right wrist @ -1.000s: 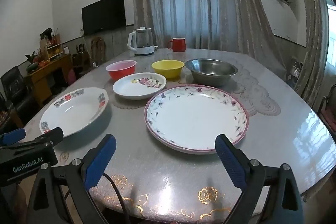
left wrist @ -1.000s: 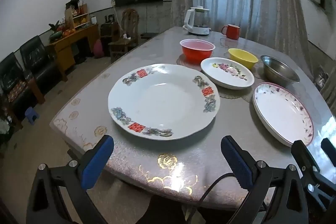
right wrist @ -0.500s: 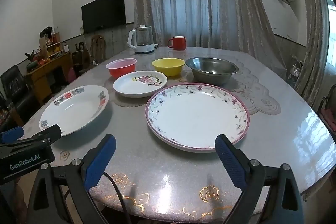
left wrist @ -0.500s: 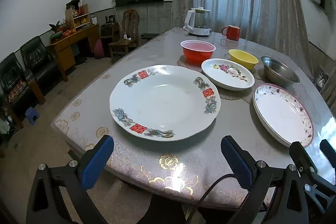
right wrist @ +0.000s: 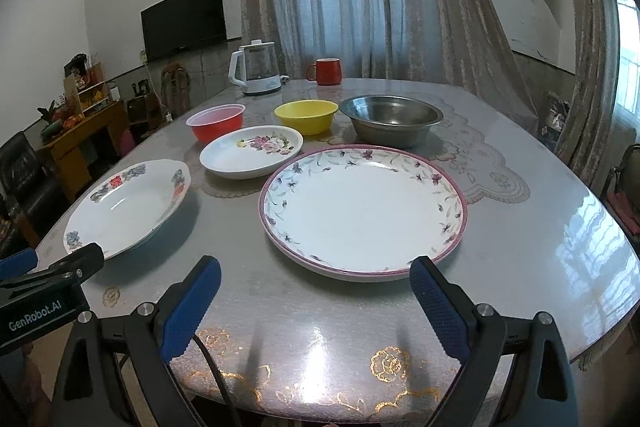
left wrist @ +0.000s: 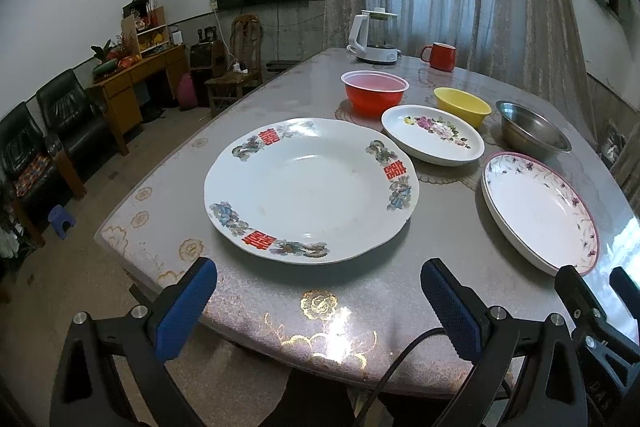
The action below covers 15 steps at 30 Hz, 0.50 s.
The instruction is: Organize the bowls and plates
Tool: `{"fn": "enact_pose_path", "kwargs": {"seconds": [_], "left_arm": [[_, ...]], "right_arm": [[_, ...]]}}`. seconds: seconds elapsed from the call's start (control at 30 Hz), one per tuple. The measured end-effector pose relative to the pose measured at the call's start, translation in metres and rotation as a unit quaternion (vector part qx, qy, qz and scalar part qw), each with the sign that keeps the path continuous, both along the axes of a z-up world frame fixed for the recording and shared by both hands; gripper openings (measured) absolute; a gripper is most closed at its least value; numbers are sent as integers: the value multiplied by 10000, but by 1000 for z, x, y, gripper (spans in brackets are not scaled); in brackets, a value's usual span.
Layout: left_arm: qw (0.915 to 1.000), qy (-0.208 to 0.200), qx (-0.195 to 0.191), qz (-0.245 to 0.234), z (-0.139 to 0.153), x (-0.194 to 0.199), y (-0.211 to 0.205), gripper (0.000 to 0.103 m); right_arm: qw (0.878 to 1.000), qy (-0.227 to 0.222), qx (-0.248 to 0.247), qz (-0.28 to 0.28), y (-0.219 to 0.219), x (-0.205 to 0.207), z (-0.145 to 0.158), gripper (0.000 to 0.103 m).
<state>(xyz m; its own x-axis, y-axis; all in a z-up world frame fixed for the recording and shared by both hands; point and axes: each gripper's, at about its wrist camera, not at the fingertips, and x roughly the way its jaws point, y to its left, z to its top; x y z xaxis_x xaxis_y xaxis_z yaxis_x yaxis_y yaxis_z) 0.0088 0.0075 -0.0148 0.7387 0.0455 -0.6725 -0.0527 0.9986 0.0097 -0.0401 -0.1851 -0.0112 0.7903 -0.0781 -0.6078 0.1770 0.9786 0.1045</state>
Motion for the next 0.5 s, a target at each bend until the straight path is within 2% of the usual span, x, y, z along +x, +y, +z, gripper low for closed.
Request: {"fn": "enact_pose_path", "kwargs": {"seconds": [0.5], "left_arm": [[10000,-2,-25,15,-1,-1,3,103]], "right_arm": [[10000,31,28,-35,-1,0,-2,97]]}}
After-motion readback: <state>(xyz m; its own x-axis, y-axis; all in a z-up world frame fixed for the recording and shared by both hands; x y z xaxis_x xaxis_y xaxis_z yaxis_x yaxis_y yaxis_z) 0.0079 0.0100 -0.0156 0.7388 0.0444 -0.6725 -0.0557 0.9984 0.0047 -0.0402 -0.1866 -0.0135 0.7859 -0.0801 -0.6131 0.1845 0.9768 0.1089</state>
